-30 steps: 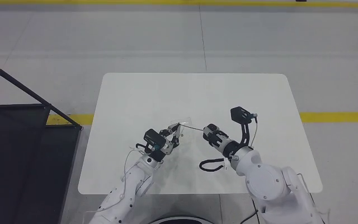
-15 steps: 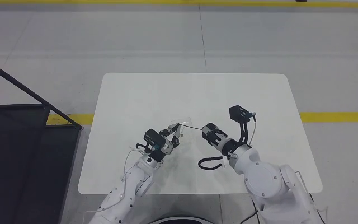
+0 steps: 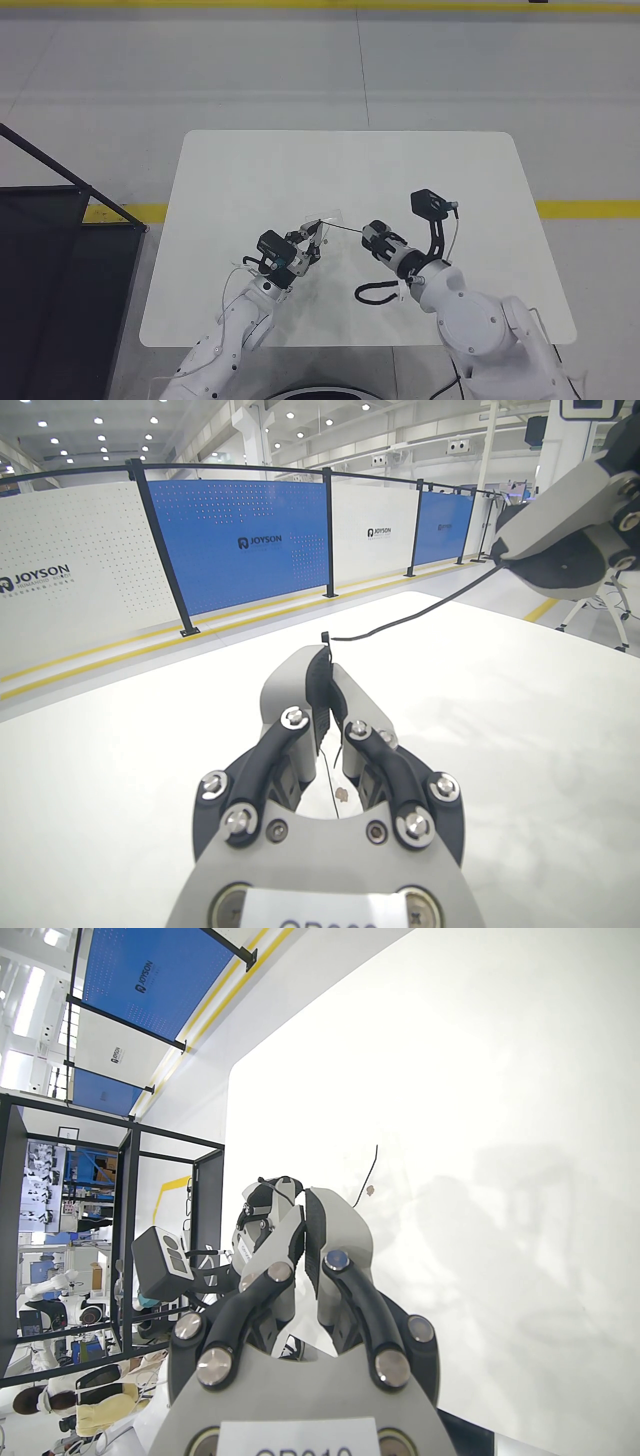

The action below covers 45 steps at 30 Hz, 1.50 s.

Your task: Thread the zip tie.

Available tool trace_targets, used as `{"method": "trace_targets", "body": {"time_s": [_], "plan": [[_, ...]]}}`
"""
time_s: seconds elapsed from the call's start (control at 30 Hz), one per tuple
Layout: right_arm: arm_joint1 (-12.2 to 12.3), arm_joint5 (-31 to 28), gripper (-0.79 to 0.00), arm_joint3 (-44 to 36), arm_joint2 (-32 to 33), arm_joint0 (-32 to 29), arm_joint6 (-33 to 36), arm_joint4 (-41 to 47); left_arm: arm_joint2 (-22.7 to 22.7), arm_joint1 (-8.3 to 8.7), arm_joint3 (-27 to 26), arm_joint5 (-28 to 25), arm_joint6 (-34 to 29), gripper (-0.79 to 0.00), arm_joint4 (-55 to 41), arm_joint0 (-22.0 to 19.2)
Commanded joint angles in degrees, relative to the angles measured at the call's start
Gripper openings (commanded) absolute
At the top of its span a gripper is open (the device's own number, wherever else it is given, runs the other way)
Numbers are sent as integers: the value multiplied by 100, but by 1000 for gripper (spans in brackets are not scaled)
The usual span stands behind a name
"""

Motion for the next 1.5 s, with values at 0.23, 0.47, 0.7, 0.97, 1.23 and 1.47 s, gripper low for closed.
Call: {"method": "trace_targets", "body": {"time_s": [0.23, 0.47, 0.7, 0.97, 1.23, 1.47], "plan": [[-12, -9, -785, 14, 14, -3, 28, -12, 0, 0, 0, 0, 0, -785, 0, 0], [-30, 6, -785, 32, 8, 30, 18, -6, 0, 0, 0, 0, 0, -785, 0, 0], [-42, 0, -785, 32, 9, 40, 25, -8, 0, 0, 0, 0, 0, -785, 0, 0], [-66, 57, -785, 97, -75, 115, 48, -59, 0, 0, 0, 0, 0, -785, 0, 0], [-113, -26, -785, 122, -127, 174, -109, 109, 0, 0, 0, 0, 0, -785, 0, 0], [-143, -349, -785, 74, -68, 95, -308, 403, 0, 0, 0, 0, 0, -785, 0, 0]]}}
